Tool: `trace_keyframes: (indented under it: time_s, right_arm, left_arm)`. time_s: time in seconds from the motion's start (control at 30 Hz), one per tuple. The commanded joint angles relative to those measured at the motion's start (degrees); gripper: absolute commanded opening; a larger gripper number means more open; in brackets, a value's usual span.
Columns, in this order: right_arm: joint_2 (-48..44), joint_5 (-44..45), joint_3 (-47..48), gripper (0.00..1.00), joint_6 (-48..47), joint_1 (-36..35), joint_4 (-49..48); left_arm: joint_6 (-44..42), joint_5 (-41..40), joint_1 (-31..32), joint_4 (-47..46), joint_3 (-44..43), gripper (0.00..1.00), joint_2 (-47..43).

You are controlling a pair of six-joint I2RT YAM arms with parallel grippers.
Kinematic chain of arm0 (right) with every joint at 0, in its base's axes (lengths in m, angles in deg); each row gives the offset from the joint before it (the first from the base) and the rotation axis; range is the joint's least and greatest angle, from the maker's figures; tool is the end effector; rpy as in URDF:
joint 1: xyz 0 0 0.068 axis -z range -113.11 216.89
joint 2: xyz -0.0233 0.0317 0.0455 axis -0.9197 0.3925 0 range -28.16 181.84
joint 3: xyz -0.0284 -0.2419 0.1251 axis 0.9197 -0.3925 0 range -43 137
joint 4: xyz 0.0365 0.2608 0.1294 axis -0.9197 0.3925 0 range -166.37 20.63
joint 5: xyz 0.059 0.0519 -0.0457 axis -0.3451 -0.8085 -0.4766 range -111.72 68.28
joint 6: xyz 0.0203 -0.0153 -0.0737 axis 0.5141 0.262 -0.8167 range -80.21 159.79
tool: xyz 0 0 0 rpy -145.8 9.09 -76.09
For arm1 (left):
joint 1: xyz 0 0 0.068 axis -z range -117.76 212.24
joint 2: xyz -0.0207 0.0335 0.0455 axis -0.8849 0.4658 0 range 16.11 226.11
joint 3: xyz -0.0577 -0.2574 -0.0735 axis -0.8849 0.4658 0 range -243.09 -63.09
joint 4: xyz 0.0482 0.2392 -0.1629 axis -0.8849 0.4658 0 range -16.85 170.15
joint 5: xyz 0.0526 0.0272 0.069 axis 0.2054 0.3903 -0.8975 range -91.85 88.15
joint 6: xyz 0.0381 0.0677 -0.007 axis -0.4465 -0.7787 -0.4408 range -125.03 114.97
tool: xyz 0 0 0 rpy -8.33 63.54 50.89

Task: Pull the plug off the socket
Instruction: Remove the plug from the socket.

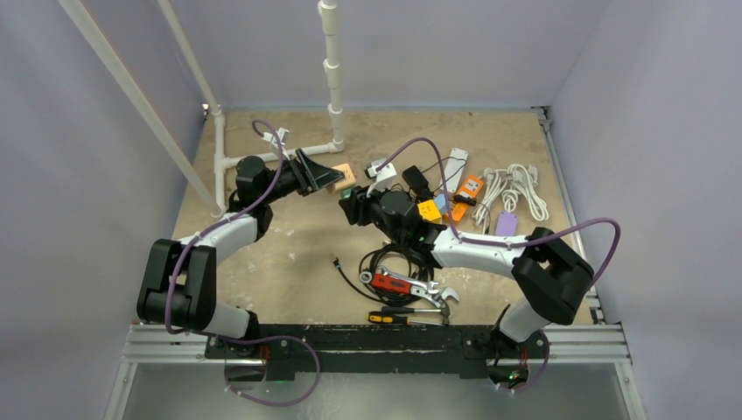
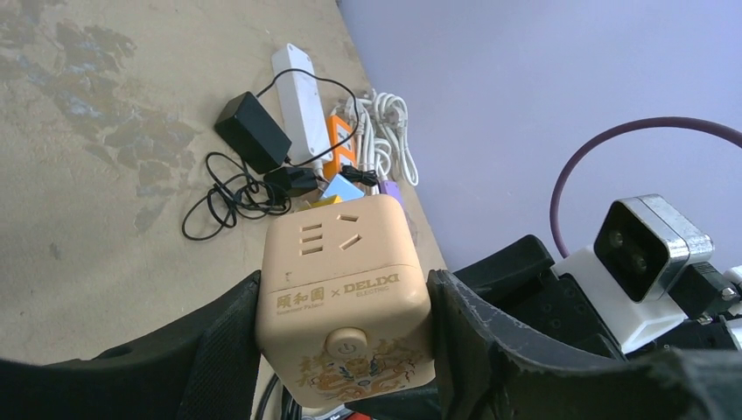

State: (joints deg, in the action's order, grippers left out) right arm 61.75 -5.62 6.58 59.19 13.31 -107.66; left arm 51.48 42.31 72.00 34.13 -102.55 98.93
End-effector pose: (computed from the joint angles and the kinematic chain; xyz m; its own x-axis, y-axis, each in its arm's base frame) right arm 0.2567 0.3167 0.2221 -0.2909 0.1433 -0.9460 -0.5448 0.7879 0.2869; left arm 0.3393 -0.1055 0.2194 -0.7136 -0.4843 -0.5062 0.3826 0.3359 -0.8607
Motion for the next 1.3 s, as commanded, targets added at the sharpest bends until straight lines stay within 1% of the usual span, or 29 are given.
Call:
trace_keyframes:
  time_s: [0.0,0.17,0.27,0.37,0.57,0.7,0.8,0.87,0.93,1.03,1.1,1.17,1.27]
  right_arm:
    - [1.3,0.3,4.1,0.00,3.8,0.2,-0.6]
    - [3.1,-3.3,6.4,0.00,9.5,0.2,0.7]
    - [3.0,-3.4,5.8,0.00,9.8,0.1,0.0]
    - [1.4,-4.8,3.8,0.00,6.9,0.1,-2.2]
    - [-4.0,-11.9,-1.7,0.00,-4.3,0.1,-8.1]
    - [-4.7,-12.0,-1.9,0.00,-5.9,0.1,-7.3]
    - [-3.8,-10.7,-1.4,0.00,-4.2,0.1,-7.0]
    - [-2.8,-8.2,-0.3,0.00,-1.6,0.1,-6.0]
    - [-1.7,-6.8,0.7,0.00,2.7,0.1,-3.8]
    - [0.2,-1.2,1.7,0.00,6.9,0.4,-1.0]
    - [1.5,0.6,2.9,0.00,9.8,1.1,1.9]
    - [2.8,1.1,4.1,0.00,12.2,1.9,4.5]
    - [3.7,0.9,4.8,0.00,14.0,2.2,5.9]
  left_arm:
    - [0.1,1.7,0.5,-4.3,0.8,0.00,-2.1]
    - [-1.2,-0.7,0.5,-4.3,2.0,0.00,-4.1]
    - [-1.8,-1.1,0.4,-3.8,2.0,0.00,-4.6]
    - [-2.1,-1.4,-0.2,-2.7,1.8,0.00,-4.9]
    - [-2.6,-2.2,-1.3,-1.3,1.7,0.00,-5.3]
    - [-3.0,-2.7,-1.3,-0.8,1.8,0.00,-5.3]
    - [-3.3,-3.1,-1.3,-0.8,2.0,0.00,-5.6]
    - [-3.5,-3.5,-1.3,-1.0,2.2,0.00,-6.1]
    - [-3.6,-4.0,-1.3,-1.4,2.6,0.00,-6.8]
    - [-4.2,-4.7,-1.3,-0.8,2.8,0.00,-7.6]
    - [-4.6,-5.2,-1.3,-0.4,2.8,0.00,-8.2]
    - [-4.9,-5.6,-1.3,-0.1,2.9,0.00,-8.7]
    - [-5.2,-5.8,-1.3,0.2,2.9,0.00,-9.1]
